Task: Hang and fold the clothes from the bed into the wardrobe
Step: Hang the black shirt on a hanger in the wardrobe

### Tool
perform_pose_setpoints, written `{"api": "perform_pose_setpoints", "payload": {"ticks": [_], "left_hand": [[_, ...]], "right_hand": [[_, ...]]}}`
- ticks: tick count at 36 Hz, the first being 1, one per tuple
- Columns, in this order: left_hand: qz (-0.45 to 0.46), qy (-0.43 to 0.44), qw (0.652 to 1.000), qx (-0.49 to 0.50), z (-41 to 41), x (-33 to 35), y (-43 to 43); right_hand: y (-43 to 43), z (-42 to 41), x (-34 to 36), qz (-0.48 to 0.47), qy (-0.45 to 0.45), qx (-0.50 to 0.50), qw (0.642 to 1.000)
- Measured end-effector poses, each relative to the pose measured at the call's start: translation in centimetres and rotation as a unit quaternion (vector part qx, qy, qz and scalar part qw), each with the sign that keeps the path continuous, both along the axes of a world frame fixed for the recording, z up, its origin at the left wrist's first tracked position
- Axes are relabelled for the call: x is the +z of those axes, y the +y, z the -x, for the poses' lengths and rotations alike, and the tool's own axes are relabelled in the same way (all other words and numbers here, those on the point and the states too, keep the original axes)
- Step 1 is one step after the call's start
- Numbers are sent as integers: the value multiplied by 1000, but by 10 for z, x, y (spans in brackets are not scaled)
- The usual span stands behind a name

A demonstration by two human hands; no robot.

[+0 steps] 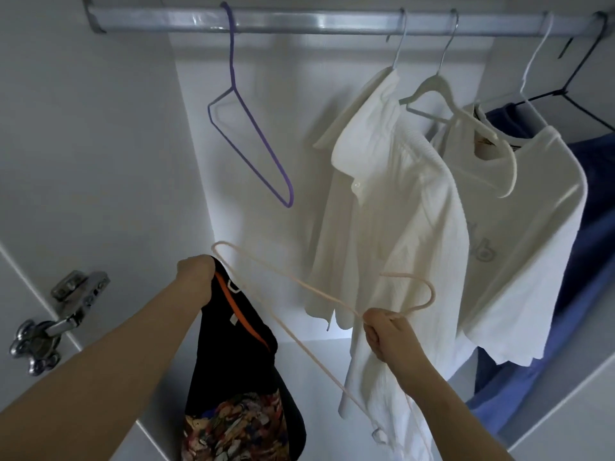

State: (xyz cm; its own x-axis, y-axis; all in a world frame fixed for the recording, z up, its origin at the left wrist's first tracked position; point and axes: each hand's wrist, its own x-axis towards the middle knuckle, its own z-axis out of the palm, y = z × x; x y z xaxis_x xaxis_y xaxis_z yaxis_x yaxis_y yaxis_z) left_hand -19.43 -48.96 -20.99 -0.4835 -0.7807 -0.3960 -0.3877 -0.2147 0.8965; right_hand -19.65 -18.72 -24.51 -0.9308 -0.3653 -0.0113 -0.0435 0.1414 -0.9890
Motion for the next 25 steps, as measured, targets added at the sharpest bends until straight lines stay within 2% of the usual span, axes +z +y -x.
{"api": "perform_pose_setpoints", "payload": {"ticks": [3, 6, 9, 13, 18, 21, 25], "left_hand": [[-34, 22, 999, 12, 4, 2, -2], [-13, 25, 1000, 11, 4, 6, 2], [86, 31, 996, 14, 5, 6, 6], [232, 15, 971, -51, -3, 2, 19], [372, -68, 919, -111, -10, 4, 37], [402, -52, 904, -134, -8, 7, 56], [380, 32, 916, -125, -5, 13, 74]], "right_hand": [[1, 2, 4, -27, 9, 3, 1000], [3, 5, 8, -59, 22, 6, 998], [2, 7, 14, -84, 36, 14, 996], [0, 9, 22, -101, 52, -9, 993], [1, 10, 29, -117, 81, -47, 989], [-10, 6, 31, -112, 93, -50, 988], [-22, 3, 32, -92, 83, -73, 990]]}}
